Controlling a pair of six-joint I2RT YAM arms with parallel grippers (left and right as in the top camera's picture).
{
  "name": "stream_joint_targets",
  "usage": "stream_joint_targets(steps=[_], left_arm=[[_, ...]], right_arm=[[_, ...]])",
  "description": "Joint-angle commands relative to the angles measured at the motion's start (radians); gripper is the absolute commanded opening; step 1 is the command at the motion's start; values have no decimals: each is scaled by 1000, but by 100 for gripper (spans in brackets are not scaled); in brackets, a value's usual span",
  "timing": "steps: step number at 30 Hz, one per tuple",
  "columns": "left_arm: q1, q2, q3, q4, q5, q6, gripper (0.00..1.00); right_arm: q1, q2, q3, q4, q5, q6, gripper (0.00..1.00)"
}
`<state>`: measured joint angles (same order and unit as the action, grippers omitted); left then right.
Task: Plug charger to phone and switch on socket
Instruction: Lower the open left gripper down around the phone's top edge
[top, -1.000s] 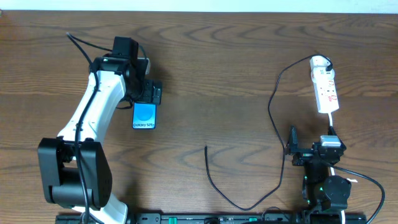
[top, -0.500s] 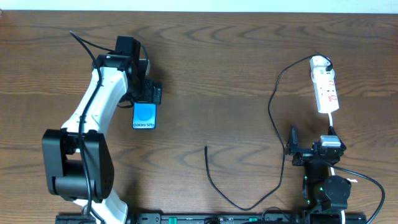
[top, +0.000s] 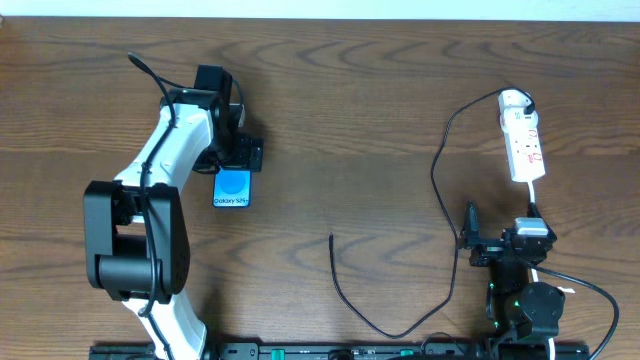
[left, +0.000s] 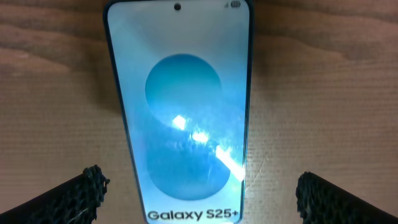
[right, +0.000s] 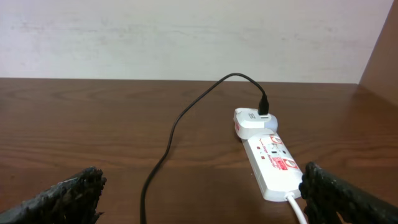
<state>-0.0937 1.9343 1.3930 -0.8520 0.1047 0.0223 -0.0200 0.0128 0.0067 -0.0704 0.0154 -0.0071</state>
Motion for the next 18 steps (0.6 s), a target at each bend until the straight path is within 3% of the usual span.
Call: stream_joint_targets(steps=[1, 18], left_arm=[[2, 18, 21, 15, -20, -8, 100], [2, 23, 20, 46, -36, -24, 100]], right_arm=[[18, -6, -1, -4, 5, 14, 99], [18, -6, -1, -4, 5, 14, 99]])
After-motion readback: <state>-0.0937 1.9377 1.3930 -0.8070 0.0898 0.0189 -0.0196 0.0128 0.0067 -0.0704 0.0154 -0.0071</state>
